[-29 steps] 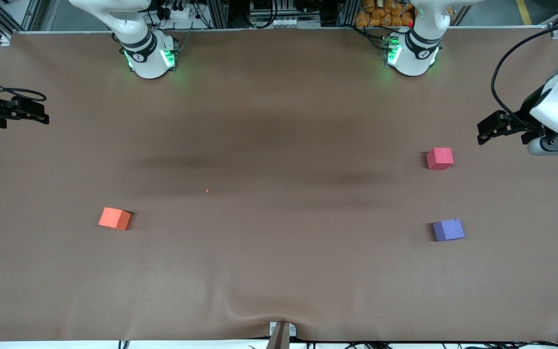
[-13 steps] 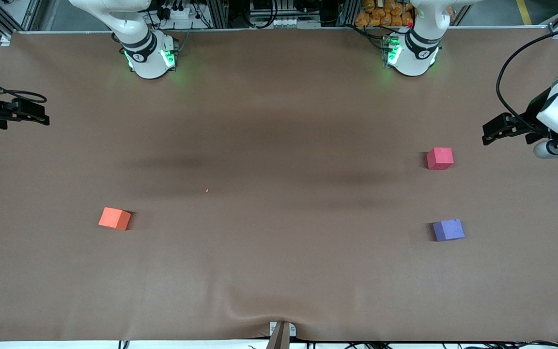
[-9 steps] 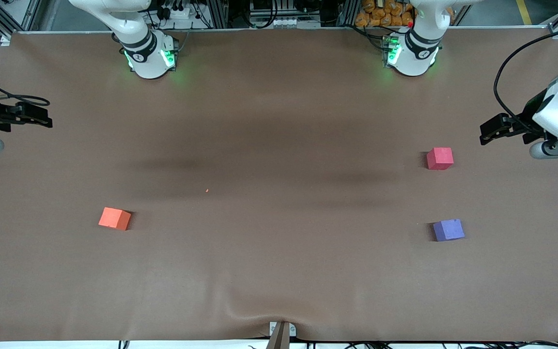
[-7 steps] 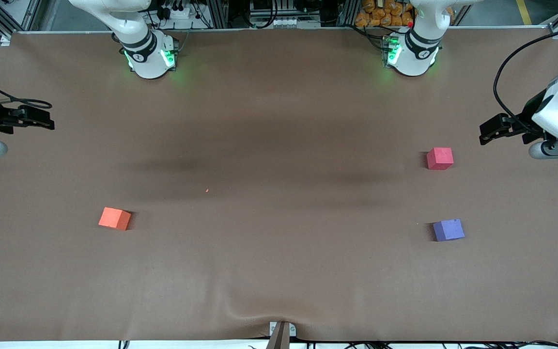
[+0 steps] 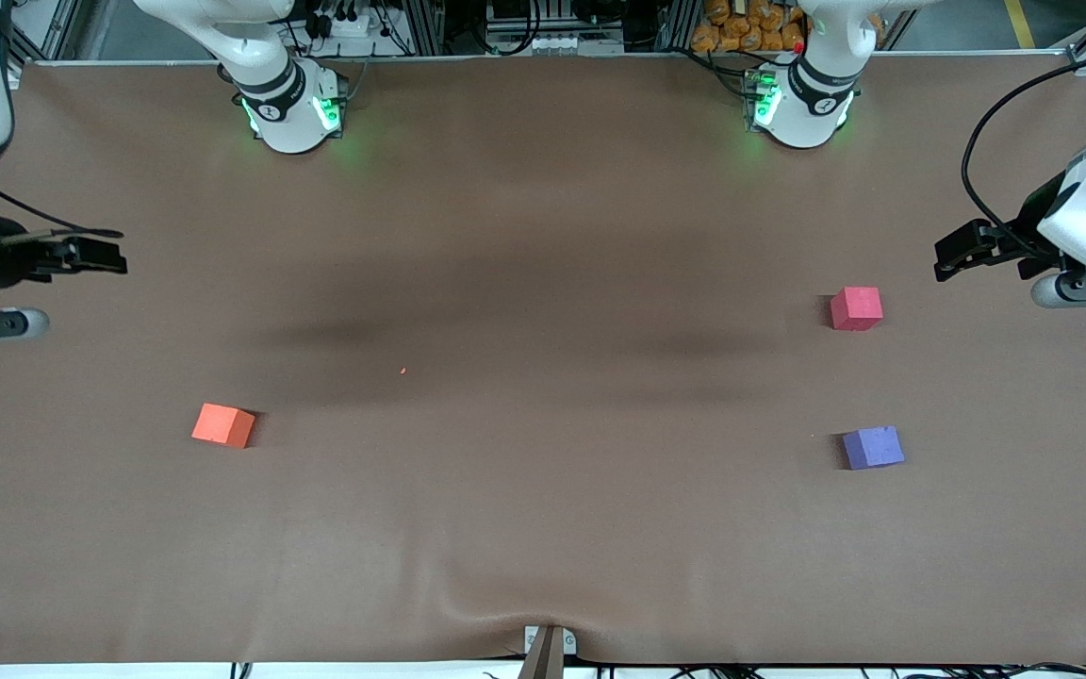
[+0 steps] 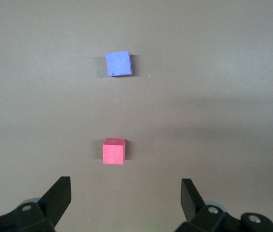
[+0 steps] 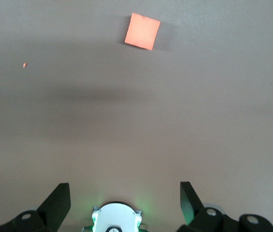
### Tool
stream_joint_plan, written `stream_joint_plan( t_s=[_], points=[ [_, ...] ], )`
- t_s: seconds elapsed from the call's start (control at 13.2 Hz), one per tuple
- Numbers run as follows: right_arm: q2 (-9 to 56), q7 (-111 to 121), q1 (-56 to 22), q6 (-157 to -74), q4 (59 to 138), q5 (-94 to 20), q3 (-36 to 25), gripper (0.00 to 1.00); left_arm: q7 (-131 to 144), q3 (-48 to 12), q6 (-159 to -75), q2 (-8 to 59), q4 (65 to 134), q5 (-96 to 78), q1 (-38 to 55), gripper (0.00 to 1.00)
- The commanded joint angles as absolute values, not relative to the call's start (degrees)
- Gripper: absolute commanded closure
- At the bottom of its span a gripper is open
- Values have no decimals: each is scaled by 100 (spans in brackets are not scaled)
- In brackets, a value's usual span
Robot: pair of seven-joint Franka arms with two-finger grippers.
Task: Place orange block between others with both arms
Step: 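Reach the right gripper down to the orange cube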
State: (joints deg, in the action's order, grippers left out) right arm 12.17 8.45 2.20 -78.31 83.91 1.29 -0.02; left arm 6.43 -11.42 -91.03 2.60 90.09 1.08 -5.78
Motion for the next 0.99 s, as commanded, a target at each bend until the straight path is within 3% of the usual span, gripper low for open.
stream_joint_plan(
  t_s=[0.0, 0.38, 0.91],
  points=[
    [1353, 879, 150, -7980, 8341, -78, -26, 0, 554, -1187, -8835, 176, 9009, 176, -606, 0],
    [1669, 879, 211, -8287, 8341, -325, -35, 0, 562, -1187, -8815, 184, 8982, 185, -606, 0],
    [2556, 835, 333, -9525, 8367, -325, -44, 0, 554, -1178, -8815, 246, 9000, 176, -633, 0]
  ],
)
